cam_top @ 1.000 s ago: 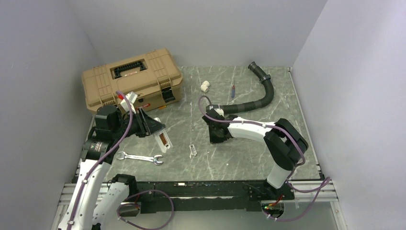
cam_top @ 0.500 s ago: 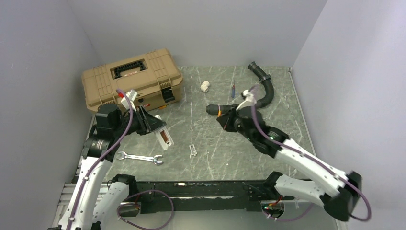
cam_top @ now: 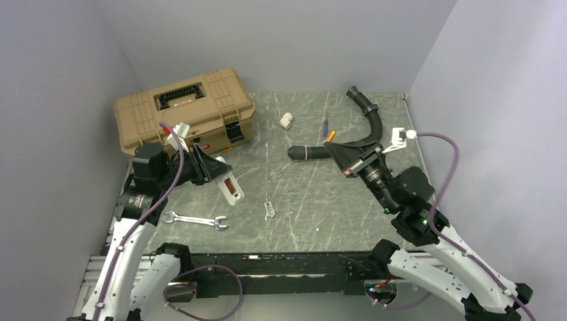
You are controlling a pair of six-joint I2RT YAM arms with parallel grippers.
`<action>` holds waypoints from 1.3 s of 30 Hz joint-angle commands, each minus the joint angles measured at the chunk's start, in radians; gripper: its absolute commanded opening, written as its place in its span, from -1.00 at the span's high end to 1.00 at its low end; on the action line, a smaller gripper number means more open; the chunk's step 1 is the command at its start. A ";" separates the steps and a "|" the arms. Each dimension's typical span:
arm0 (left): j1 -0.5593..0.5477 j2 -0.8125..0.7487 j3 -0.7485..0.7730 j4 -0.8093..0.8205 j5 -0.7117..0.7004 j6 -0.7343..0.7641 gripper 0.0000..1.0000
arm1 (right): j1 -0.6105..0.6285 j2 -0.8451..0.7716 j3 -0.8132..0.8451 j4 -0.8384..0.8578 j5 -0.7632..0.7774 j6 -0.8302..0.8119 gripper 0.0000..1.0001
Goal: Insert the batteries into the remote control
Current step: Pick up the battery from the center of the board, then load the battery into the remote control.
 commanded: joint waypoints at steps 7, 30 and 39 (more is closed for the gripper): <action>0.005 -0.023 -0.002 0.283 0.100 -0.136 1.00 | -0.002 -0.043 -0.072 0.375 -0.182 0.200 1.00; 0.004 -0.057 -0.236 0.954 0.225 -0.410 1.00 | -0.001 0.219 0.224 -0.100 -0.421 -0.216 1.00; 0.003 -0.023 -0.337 1.441 0.293 -0.545 1.00 | 0.002 0.370 0.366 -0.479 -0.228 -0.514 1.00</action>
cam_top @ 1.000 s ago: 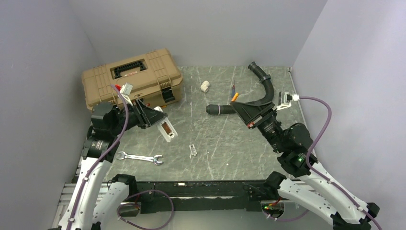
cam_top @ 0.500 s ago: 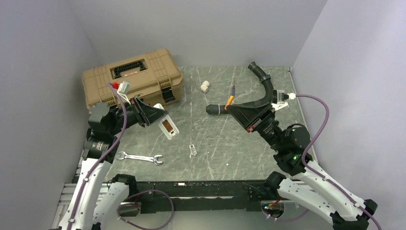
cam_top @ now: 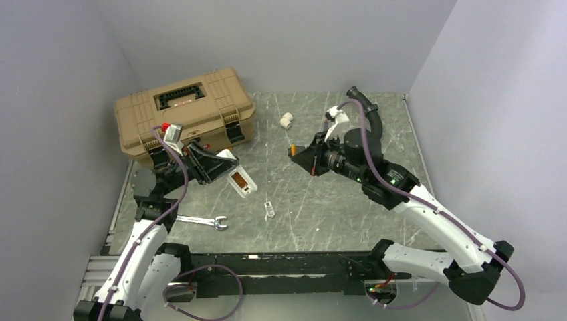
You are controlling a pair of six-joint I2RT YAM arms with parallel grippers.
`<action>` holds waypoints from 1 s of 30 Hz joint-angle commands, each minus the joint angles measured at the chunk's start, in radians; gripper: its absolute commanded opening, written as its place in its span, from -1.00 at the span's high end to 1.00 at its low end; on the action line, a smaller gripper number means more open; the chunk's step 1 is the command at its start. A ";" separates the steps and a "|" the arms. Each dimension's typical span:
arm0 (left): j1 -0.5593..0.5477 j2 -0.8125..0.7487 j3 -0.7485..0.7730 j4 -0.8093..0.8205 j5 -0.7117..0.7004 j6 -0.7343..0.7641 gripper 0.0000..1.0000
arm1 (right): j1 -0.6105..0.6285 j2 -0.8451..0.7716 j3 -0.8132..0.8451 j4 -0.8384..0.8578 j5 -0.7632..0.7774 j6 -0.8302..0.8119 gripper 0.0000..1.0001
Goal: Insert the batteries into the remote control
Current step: Load the battery into the remote control.
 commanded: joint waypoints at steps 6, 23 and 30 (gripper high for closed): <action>0.002 -0.024 0.013 0.473 0.085 -0.076 1.00 | 0.001 0.121 0.147 -0.372 0.224 -0.231 1.00; 0.002 -0.020 0.004 0.587 0.098 -0.101 1.00 | -0.001 0.124 0.156 -0.447 0.503 -0.168 1.00; 0.003 -0.008 0.000 0.378 0.031 -0.061 1.00 | 0.000 0.089 0.132 -0.396 0.465 -0.215 1.00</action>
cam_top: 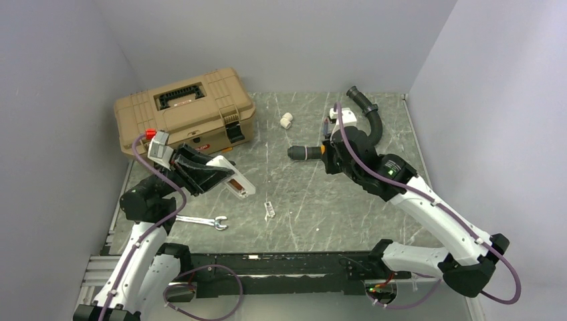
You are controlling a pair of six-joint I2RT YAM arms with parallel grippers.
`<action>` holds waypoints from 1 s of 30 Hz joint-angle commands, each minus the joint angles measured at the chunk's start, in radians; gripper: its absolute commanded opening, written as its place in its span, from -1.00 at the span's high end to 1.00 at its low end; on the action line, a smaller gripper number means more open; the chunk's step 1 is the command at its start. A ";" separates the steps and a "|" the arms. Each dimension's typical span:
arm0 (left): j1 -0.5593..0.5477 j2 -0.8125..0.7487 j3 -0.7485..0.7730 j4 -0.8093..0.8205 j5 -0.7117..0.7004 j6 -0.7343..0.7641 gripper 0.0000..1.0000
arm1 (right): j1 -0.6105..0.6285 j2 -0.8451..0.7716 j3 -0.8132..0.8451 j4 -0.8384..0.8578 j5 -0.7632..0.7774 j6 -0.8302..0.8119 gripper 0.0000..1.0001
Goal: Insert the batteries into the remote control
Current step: Load the battery into the remote control.
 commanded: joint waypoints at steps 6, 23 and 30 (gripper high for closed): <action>-0.038 0.045 -0.100 -0.095 -0.183 -0.040 1.00 | 0.002 0.008 0.056 0.013 -0.097 -0.124 1.00; -0.413 0.333 -0.272 0.136 -0.642 0.028 1.00 | 0.020 0.222 0.512 -0.413 -0.681 -0.239 1.00; -0.473 0.468 -0.253 0.231 -0.685 0.021 1.00 | 0.092 0.305 0.553 -0.437 -0.701 -0.216 1.00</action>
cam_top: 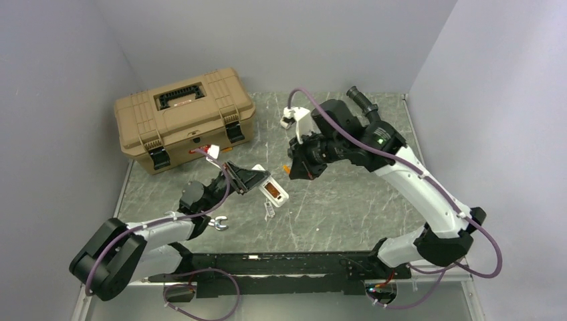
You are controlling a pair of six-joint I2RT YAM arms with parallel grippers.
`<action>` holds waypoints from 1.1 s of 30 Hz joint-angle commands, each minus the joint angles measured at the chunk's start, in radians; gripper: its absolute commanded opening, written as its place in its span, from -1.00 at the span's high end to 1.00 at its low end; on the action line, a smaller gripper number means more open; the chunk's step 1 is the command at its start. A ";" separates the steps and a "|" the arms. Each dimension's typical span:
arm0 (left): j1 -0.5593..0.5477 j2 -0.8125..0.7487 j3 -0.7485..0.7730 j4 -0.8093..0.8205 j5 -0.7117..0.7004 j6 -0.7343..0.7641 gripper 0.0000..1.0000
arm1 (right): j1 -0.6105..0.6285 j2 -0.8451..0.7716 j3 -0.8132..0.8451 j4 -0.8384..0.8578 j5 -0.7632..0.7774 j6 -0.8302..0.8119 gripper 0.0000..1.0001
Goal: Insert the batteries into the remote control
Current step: Load the battery into the remote control.
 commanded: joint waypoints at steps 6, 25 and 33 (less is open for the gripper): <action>-0.050 0.038 0.058 0.041 -0.083 0.013 1.00 | 0.112 0.095 0.012 -0.068 0.047 0.026 1.00; -0.074 0.001 0.018 -0.046 -0.194 -0.090 1.00 | 0.125 0.206 0.008 -0.109 0.089 0.031 1.00; -0.084 -0.009 0.001 -0.053 -0.224 -0.119 1.00 | 0.126 0.228 -0.004 -0.126 0.127 0.024 1.00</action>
